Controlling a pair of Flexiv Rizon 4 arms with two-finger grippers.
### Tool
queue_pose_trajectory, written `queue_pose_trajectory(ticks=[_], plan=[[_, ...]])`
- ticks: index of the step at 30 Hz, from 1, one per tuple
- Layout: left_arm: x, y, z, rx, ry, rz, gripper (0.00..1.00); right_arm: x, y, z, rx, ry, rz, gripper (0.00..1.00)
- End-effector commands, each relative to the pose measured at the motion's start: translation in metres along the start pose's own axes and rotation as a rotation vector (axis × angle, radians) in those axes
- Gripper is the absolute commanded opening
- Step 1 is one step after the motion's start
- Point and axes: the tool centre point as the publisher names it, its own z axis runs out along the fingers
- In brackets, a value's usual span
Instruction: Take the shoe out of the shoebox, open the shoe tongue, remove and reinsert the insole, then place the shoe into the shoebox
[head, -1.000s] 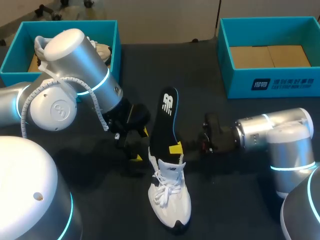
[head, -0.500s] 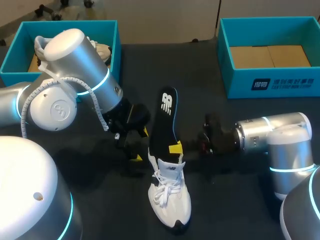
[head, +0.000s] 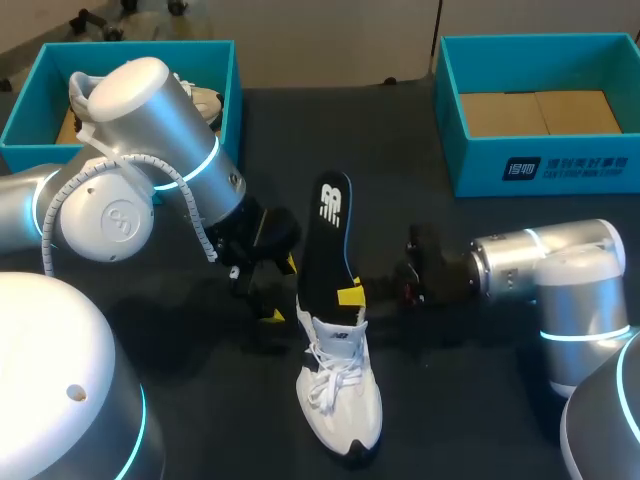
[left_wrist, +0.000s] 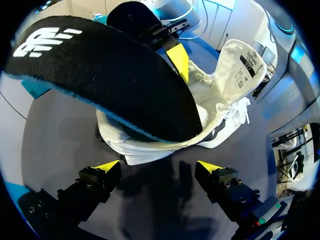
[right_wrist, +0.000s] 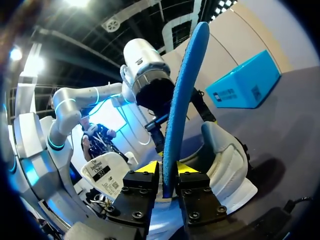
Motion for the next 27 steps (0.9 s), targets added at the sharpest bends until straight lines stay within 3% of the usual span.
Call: queue_pose_trajectory(ticks=[1, 13, 19, 24, 27], plan=[[0.001, 0.0, 0.0, -0.003, -0.002, 0.0, 1.0, 0.003, 0.002, 0.001, 0.0, 0.002, -0.009, 0.2], [0.001, 0.0, 0.0, -0.003, -0.002, 0.0, 1.0, 0.003, 0.018, 0.007, 0.026, -0.003, -0.038, 0.25], [0.001, 0.0, 0.0, -0.003, -0.002, 0.0, 1.0, 0.001, 0.024, 0.01, 0.024, -0.009, -0.044, 0.19], [0.001, 0.0, 0.0, -0.003, -0.002, 0.0, 1.0, 0.001, 0.027, 0.014, -0.001, -0.016, -0.043, 0.24], [0.001, 0.0, 0.0, -0.003, -0.002, 0.0, 1.0, 0.001, 0.029, 0.016, -0.022, -0.027, -0.039, 0.19]])
